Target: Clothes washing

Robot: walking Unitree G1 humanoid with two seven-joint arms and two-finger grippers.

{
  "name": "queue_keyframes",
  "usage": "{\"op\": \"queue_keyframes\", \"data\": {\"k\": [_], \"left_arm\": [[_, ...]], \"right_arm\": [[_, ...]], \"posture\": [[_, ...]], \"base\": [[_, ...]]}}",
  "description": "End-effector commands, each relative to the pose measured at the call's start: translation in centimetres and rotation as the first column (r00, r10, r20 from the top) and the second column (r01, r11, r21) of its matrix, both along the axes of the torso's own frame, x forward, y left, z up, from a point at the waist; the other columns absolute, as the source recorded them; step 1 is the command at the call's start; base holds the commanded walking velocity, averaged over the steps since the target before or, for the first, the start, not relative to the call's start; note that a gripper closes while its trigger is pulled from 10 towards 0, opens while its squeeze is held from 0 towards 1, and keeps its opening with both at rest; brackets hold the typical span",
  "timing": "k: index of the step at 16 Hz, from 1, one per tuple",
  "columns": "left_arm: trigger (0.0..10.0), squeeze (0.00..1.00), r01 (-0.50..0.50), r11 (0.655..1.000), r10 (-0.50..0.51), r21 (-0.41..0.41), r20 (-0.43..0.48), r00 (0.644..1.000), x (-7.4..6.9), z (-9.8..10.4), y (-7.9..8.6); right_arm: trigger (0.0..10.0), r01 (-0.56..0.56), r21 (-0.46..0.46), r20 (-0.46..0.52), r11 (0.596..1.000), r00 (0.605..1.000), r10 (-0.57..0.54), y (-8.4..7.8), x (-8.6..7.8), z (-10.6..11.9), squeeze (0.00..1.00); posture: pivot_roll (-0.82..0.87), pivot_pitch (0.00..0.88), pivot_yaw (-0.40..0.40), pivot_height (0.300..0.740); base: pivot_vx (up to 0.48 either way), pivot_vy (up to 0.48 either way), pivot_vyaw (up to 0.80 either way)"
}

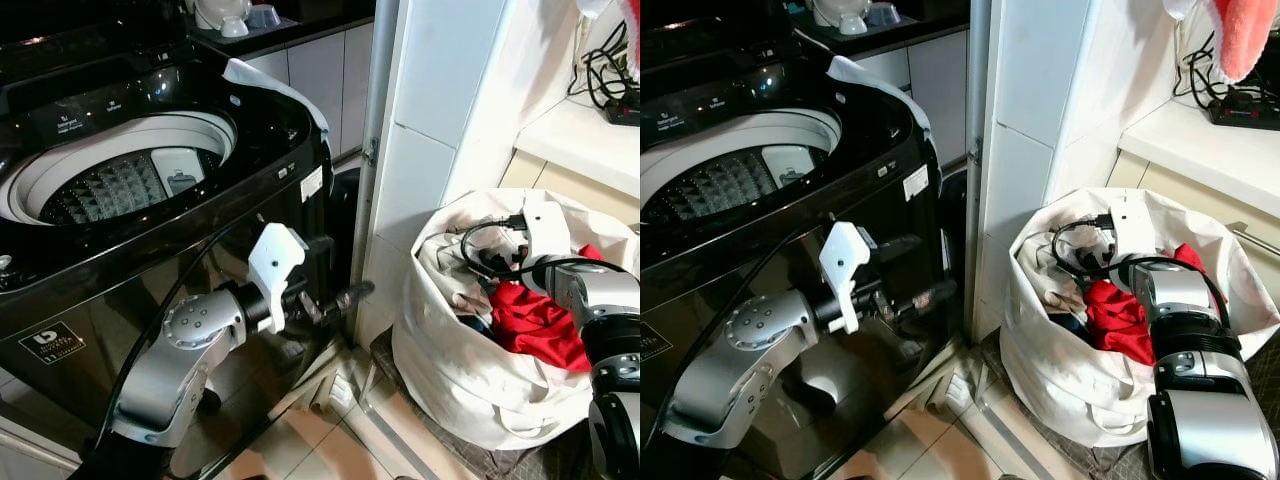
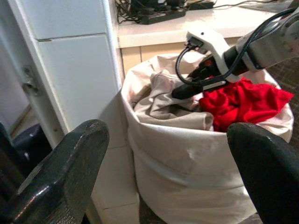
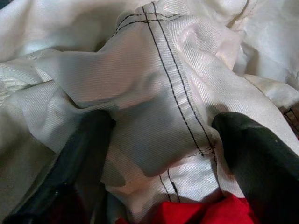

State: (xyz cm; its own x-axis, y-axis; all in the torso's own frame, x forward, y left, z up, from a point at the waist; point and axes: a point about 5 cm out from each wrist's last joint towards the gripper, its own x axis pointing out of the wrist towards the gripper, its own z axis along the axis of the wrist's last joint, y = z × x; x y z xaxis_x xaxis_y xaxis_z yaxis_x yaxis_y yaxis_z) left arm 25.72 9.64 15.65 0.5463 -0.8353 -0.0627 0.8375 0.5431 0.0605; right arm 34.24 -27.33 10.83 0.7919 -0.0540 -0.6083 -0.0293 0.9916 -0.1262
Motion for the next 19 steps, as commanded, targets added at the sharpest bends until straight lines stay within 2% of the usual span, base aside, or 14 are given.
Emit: {"op": "queue_keyframes", "data": {"k": [1, 8, 14, 19], "left_arm": [[10.0, 0.0, 0.034, 0.999, -0.034, 0.003, -0.004, 0.999, -0.5, 0.2, -0.1], [10.0, 0.0, 0.048, 0.998, -0.047, 0.027, -0.016, 0.999, -0.6, -0.2, 0.0], [10.0, 0.0, 0.063, 0.997, -0.063, 0.041, 0.002, 0.998, -0.9, -0.1, -1.0], [10.0, 0.0, 0.056, 0.997, -0.056, 0.043, -0.004, 0.998, -1.1, -0.5, -1.0]], "right_arm": [[0.0, -0.007, 0.006, -0.031, 1.0, 1.0, 0.007, 0.1, -0.2, -0.6, 0.0], [0.0, -0.027, 0.009, -0.019, 1.0, 0.999, 0.027, 0.4, 0.0, -0.7, 0.0], [0.0, -0.008, 0.068, 0.008, 0.998, 1.0, 0.007, 0.4, -0.4, -1.1, 0.0], [0.0, -0.005, 0.07, 0.04, 0.998, 0.999, 0.002, 0.0, -0.5, -0.6, 0.0]], "posture": [[-0.04, 0.0, 0.047, 0.74], [-0.05, 0.0, 0.055, 0.74], [-0.02, 0.0, -0.013, 0.74], [-0.03, 0.0, -0.01, 0.74]], "base": [[0.0, 0.0, 0.0], [0.0, 0.0, 0.0], [0.0, 0.0, 0.0], [0.0, 0.0, 0.0]]}}
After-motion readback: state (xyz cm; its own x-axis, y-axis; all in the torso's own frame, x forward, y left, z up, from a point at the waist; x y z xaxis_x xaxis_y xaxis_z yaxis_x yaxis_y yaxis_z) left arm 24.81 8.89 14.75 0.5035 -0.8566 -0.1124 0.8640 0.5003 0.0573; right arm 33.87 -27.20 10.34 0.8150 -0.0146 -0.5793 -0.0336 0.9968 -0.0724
